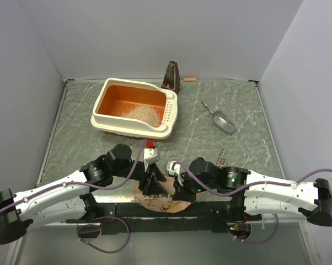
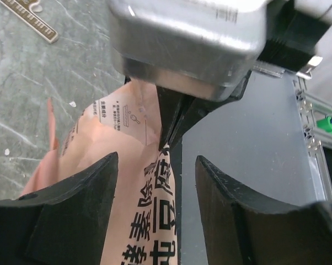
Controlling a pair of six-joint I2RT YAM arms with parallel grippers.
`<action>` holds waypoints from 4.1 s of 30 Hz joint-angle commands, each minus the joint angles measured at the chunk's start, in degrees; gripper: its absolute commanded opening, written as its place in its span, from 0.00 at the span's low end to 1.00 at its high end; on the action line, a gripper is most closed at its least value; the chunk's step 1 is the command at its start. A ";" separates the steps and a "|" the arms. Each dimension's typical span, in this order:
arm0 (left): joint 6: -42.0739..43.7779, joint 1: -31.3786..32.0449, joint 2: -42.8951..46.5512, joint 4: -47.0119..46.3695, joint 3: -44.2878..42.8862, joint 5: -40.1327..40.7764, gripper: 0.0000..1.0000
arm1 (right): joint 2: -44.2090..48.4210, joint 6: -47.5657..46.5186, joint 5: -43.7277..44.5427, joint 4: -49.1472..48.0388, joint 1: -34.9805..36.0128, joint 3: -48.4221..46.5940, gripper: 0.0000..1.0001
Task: Fill the litter box with clean litter
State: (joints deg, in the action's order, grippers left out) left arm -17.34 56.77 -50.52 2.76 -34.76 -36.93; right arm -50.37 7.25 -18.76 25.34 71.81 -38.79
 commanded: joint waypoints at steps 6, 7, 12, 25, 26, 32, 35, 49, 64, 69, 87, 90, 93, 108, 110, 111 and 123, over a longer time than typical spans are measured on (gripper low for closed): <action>1.35 4.04 -3.70 -7.60 3.30 -1.92 0.63 | 5.10 2.86 -2.59 -1.17 -1.50 1.61 0.00; 1.17 4.48 -4.14 -7.95 3.91 -1.83 0.64 | 5.19 2.95 -2.51 -1.17 -1.67 1.87 0.00; 1.61 5.98 -5.11 -5.94 4.62 -0.87 0.64 | 5.37 3.04 -2.68 -1.09 -1.94 2.05 0.00; 3.81 6.51 -5.91 4.70 2.77 15.03 0.22 | 7.39 3.12 -1.10 2.87 -2.55 0.82 0.00; 3.81 6.42 -5.56 4.97 2.60 16.43 0.18 | 7.65 3.21 -0.93 3.22 -2.47 0.82 0.00; 4.95 6.42 -2.66 7.95 -0.21 24.53 0.01 | 8.53 4.36 3.37 5.68 -3.69 0.99 0.00; 7.40 5.90 -1.77 9.88 -2.41 25.76 0.01 | 6.96 2.43 2.60 6.29 -8.25 -0.41 0.00; 13.57 -0.26 3.85 20.79 -8.92 26.12 0.01 | -3.23 -4.61 1.37 6.12 -18.99 -10.96 0.00; 15.41 -0.61 -15.04 25.53 -14.63 20.85 0.13 | -4.48 -2.76 -0.31 4.19 -18.90 -7.36 0.00; 16.73 -0.70 -16.19 25.89 -14.72 16.63 0.34 | -2.63 -2.50 -0.22 4.72 -19.43 -6.39 0.00; 20.42 -0.96 -12.15 28.96 -15.16 23.38 0.01 | 0.45 -4.61 2.76 3.84 -21.71 -4.89 0.48; 21.12 -0.96 -9.60 29.14 -15.07 24.53 0.01 | 0.27 -5.92 4.61 2.52 -21.80 -6.47 0.52; 22.26 -0.96 -7.14 28.88 -14.90 26.46 0.01 | -0.52 -9.33 4.88 1.99 -21.98 -9.28 0.56; 21.39 -0.96 9.38 24.40 -8.75 27.44 0.01 | -5.80 -38.52 -7.15 8.84 -22.15 -16.42 0.63; 20.77 -0.87 10.61 24.22 -8.22 27.70 0.01 | -4.83 -40.28 -9.53 9.63 -22.15 -15.36 0.63; 20.77 -0.87 10.88 24.04 -8.22 27.70 0.01 | -3.78 -41.42 -10.75 9.38 -22.24 -14.66 0.64; 19.45 0.09 12.29 22.55 -6.81 28.40 0.01 | -8.41 -49.43 -10.77 -2.22 -22.33 -10.52 0.66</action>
State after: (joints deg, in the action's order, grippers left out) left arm 3.42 56.51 -40.58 35.22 -39.83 -9.13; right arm -55.68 -37.04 -27.66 29.15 49.98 -48.93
